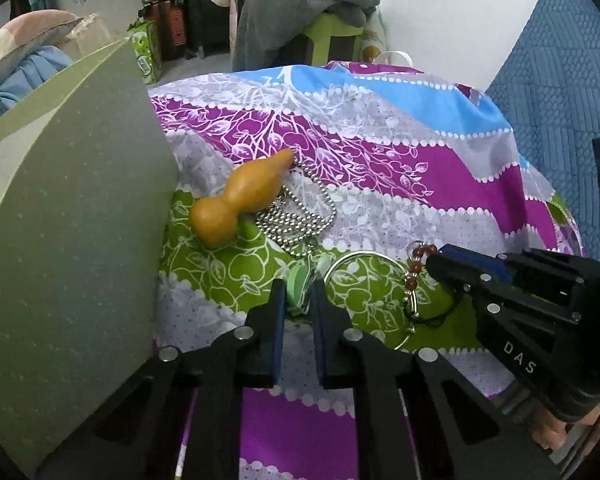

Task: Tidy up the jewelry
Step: 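Reach the right gripper to the red-beaded bracelet while the left gripper reaches the green keyring, then grasp the green leaf keyring with the left gripper while the right gripper grasps the red-beaded bracelet, then carry the keyring in the left gripper over the box while the right gripper carries the bracelet there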

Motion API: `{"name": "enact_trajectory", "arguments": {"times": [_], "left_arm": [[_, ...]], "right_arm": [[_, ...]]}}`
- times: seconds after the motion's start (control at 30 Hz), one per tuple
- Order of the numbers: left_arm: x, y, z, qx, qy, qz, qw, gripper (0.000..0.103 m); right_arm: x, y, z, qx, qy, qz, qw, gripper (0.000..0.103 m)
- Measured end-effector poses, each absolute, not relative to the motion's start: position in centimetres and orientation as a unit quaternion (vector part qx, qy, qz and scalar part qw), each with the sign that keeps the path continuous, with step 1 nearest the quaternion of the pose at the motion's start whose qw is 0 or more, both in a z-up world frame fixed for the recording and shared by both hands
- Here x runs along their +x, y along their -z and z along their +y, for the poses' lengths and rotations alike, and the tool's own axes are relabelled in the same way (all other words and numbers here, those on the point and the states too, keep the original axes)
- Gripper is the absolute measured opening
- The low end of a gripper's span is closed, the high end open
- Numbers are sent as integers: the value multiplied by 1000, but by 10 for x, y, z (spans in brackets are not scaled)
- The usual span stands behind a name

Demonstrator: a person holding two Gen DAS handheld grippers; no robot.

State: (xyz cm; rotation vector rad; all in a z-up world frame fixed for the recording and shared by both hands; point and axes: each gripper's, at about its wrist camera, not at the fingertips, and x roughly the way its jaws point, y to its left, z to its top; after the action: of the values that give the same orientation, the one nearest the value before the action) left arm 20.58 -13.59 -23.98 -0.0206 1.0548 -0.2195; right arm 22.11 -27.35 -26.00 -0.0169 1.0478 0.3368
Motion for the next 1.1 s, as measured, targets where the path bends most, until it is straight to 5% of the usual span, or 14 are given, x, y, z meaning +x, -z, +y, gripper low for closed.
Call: {"name": "enact_trajectory", "arguments": {"times": [1.1], "left_arm": [[181,150,-97,-52,139,480,864,12]], "right_arm": [[187,166,-266,53,-94,455,884,6]]}}
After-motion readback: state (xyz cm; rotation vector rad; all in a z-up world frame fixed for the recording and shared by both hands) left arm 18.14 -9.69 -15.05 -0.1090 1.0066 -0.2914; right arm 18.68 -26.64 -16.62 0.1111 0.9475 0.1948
